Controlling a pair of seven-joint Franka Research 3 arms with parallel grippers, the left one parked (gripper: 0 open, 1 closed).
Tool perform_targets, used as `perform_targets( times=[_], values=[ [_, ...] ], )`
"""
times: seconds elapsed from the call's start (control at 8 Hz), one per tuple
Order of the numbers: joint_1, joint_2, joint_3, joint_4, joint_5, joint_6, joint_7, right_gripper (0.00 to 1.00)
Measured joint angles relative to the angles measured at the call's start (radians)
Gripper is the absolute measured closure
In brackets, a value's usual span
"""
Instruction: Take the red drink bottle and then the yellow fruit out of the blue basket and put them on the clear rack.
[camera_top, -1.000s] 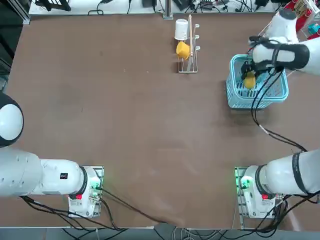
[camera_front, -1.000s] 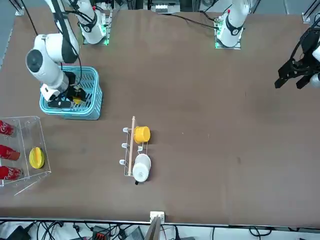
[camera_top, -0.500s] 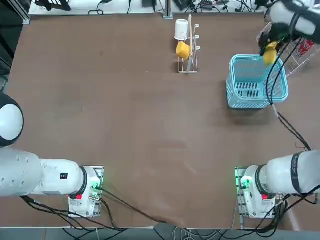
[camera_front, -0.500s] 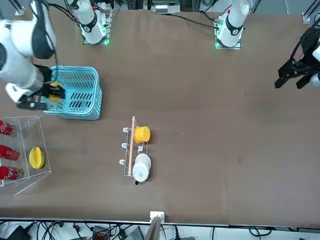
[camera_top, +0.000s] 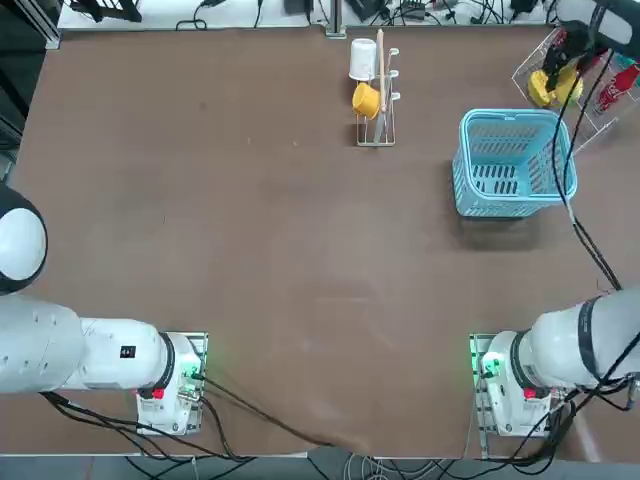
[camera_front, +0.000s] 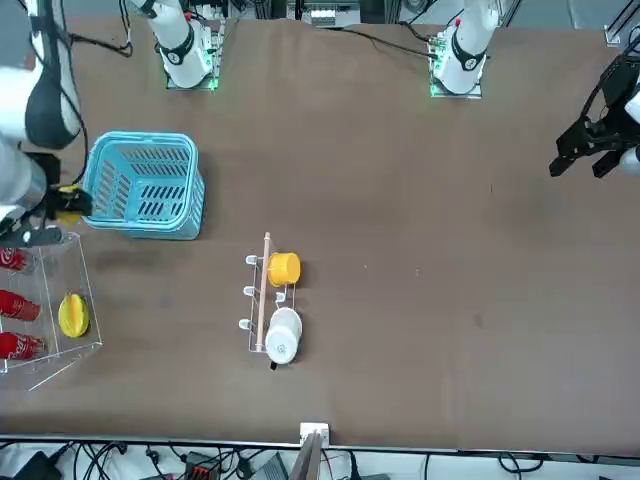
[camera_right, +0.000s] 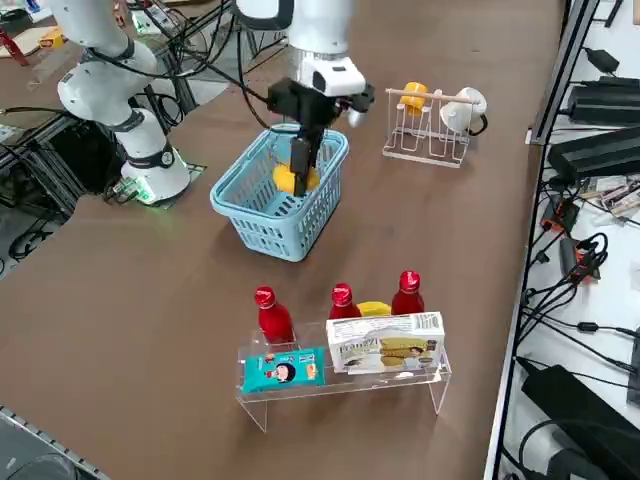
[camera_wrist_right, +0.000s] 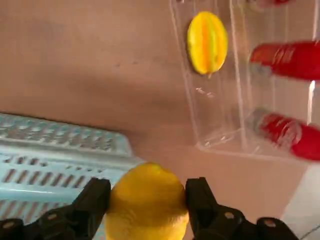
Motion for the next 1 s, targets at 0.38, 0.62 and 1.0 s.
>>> perform_targets(
  times=[0.38,0.62,1.0],
  values=[
    [-0.003,0.155,0.001,0.085,-0.187,0.06,-0.071,0.13],
    [-0.011,0.242,0.001,0.086,-0.291,0.114,-0.077,0.13],
    [-0.041,0.346,0.0,0.086,-0.384,0.167,-0.079,0.13]
  ],
)
